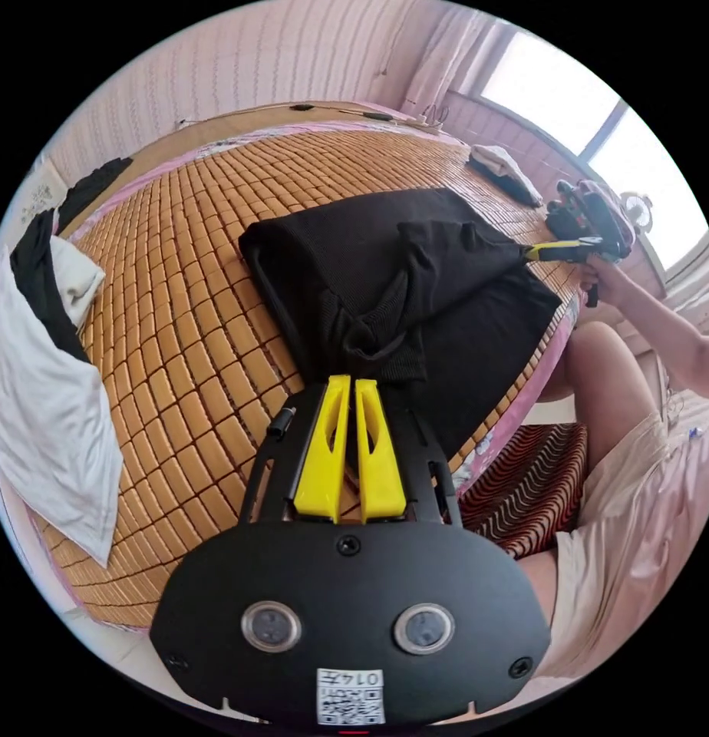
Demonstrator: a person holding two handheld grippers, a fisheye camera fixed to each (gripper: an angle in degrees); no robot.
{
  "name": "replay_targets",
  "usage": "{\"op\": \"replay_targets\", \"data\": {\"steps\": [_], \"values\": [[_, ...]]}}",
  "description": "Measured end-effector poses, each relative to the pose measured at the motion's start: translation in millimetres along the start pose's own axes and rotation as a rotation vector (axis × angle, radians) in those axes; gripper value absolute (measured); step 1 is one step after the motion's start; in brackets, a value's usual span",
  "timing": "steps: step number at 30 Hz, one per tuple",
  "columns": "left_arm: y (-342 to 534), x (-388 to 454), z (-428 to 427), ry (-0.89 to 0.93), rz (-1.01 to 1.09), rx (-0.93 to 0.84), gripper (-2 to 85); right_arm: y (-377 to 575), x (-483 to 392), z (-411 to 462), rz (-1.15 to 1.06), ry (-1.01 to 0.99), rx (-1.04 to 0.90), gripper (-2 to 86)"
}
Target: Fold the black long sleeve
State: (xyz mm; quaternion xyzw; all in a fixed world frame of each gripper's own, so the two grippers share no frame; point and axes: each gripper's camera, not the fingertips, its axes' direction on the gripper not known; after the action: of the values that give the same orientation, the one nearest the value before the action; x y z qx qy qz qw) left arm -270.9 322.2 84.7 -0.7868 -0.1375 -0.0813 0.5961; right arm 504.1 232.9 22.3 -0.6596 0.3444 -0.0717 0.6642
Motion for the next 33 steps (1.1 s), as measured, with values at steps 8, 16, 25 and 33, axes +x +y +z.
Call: {"op": "replay_targets", "data": {"steps": [8,16,25,33], "values": [[18.3,-8.3,-3.8,0.178,-0.118,0.060,-0.8,9.4,-33.8,-24.1,0.004,0.053,0.023,7.5],[0.5,39.3,-22.5,0.035,-0.022,0.250,8.3,-59.6,-134.6,7.4,-0.192,0.097,0.143,12.2],[-48.2,80.9,79.1,0.102,-0.080,0.091,2.0,-75.8,-180.3,51.3,-0.239,0.068,0.035,3.6],[24.2,123.3,49.2,0.186,0.041,0.147,0.1,-0.3,-275.2,29.5,-0.671,0.004,-0.111,5.6]]}}
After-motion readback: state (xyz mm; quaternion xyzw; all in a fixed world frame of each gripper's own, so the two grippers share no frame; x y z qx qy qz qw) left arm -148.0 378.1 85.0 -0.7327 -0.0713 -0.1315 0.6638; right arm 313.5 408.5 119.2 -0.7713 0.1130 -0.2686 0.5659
